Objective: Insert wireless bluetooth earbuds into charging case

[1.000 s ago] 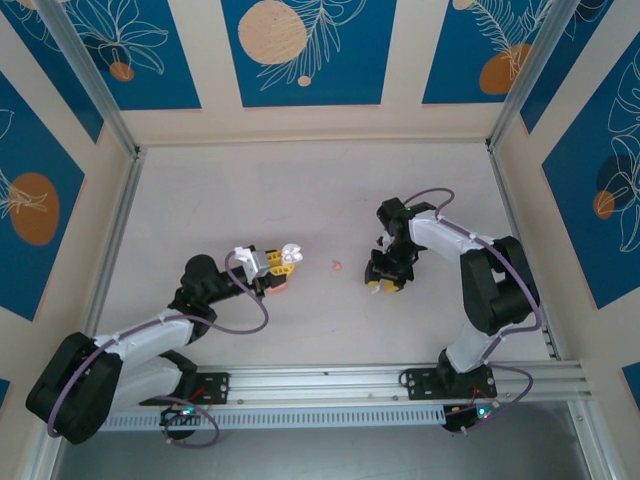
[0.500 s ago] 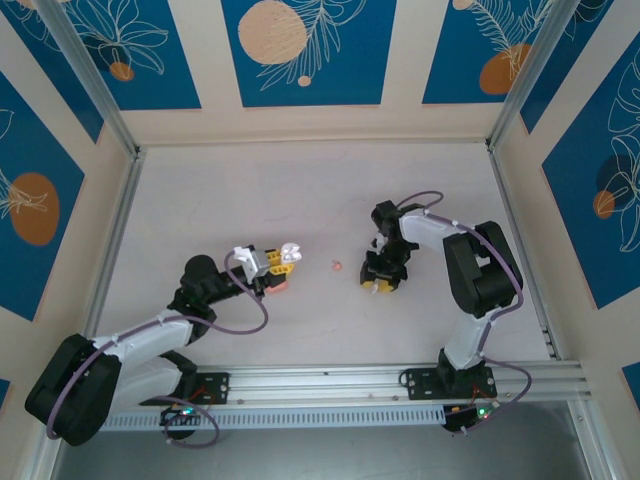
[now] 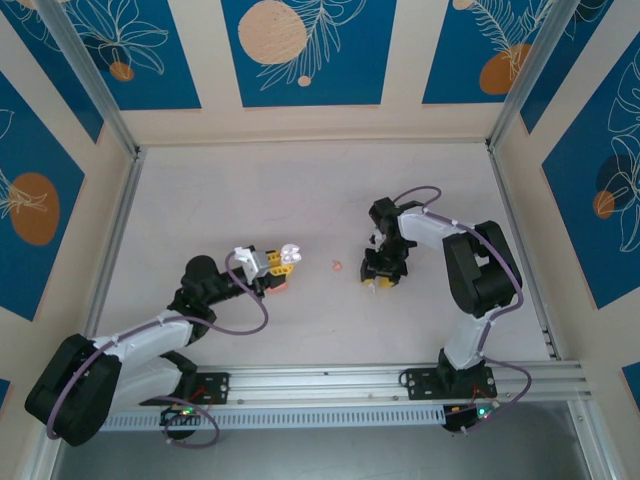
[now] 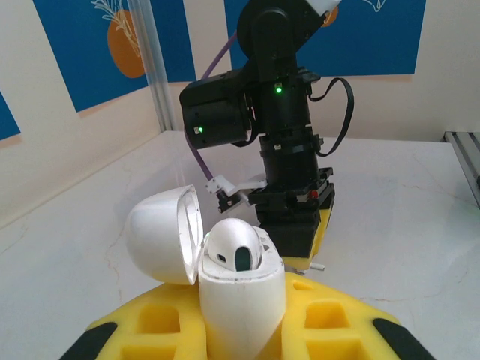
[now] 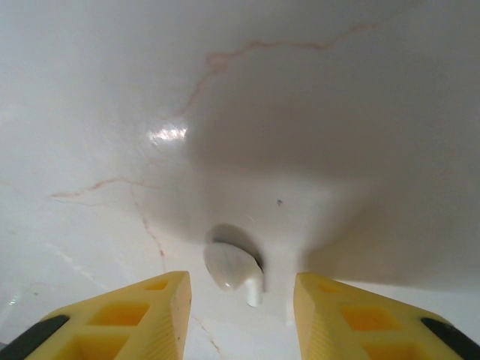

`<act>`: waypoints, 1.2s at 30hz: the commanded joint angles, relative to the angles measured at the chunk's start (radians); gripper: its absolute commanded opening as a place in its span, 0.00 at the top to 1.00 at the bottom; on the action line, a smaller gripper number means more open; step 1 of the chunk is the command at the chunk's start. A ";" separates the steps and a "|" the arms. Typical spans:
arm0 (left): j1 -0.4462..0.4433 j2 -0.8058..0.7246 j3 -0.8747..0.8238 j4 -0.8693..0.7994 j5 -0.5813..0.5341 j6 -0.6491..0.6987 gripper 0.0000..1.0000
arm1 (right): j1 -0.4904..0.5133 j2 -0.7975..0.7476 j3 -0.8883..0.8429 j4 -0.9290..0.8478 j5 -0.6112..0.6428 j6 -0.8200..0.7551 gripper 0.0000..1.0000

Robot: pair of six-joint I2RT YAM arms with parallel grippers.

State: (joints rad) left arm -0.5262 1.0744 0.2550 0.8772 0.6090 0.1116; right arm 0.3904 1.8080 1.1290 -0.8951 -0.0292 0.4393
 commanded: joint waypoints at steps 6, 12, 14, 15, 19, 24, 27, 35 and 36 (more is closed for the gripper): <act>-0.009 0.015 0.013 -0.007 0.033 0.013 0.93 | 0.015 -0.089 0.038 -0.080 0.063 -0.040 0.56; -0.009 0.034 0.020 0.038 0.040 -0.020 0.92 | 0.027 -0.073 0.035 -0.105 0.093 -0.051 0.55; -0.009 0.030 0.026 0.029 0.051 -0.017 0.93 | 0.031 -0.074 0.031 -0.098 0.101 -0.053 0.55; -0.009 0.030 0.027 0.027 0.054 -0.014 0.92 | 0.033 -0.072 0.031 -0.088 0.102 -0.054 0.55; -0.009 0.037 0.031 0.030 0.059 -0.010 0.92 | 0.054 -0.058 0.033 -0.054 0.093 -0.073 0.55; -0.011 0.040 0.030 0.049 0.071 -0.020 0.92 | 0.077 -0.007 0.053 -0.044 0.104 -0.103 0.56; -0.014 0.027 0.028 0.038 0.068 -0.020 0.92 | 0.086 0.020 0.068 -0.053 0.132 -0.117 0.56; -0.020 -0.026 0.026 -0.025 0.059 -0.005 0.92 | 0.109 0.068 0.077 -0.025 0.138 -0.120 0.60; -0.020 -0.029 0.026 -0.030 0.058 -0.004 0.92 | 0.112 0.074 0.077 -0.019 0.128 -0.119 0.61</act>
State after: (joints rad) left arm -0.5354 1.0668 0.2577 0.8658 0.6472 0.1043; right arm 0.4919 1.8637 1.1858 -0.9253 0.1093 0.3309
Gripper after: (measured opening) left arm 0.182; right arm 0.396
